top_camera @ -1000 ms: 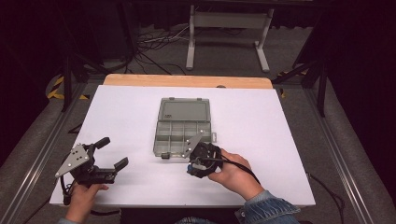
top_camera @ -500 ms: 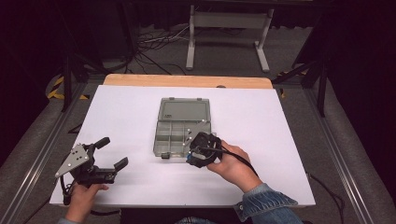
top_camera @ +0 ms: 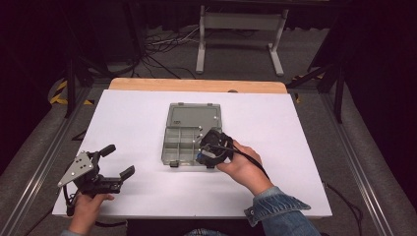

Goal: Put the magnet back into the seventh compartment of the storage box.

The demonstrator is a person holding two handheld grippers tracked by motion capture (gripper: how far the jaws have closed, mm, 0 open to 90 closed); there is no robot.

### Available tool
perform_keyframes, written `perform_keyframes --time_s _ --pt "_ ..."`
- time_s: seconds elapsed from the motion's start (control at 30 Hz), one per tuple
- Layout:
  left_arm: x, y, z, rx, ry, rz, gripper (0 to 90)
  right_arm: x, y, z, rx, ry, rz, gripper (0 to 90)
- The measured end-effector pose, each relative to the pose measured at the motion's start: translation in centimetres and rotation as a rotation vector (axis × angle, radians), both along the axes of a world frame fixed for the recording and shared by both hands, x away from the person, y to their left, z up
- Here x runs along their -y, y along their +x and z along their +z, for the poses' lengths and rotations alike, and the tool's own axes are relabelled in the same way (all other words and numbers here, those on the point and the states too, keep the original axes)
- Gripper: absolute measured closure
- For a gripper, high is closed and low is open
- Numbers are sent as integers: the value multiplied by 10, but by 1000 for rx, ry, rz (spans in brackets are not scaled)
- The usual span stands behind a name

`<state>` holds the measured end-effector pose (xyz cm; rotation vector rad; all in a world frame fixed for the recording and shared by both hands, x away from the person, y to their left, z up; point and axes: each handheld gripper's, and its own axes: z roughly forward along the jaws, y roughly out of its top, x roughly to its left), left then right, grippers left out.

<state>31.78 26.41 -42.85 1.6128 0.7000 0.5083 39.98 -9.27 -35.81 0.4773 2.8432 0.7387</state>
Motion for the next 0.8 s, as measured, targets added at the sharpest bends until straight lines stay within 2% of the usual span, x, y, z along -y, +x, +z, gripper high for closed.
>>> perform_keyframes --time_s 0.43,0.8 --pt "0 0 0 0 1 0 4 -2 20 1 7 -2 -57 625" --pt "0 0 0 -4 4 -3 4 1 38 -5 -3 -3 -110 625"
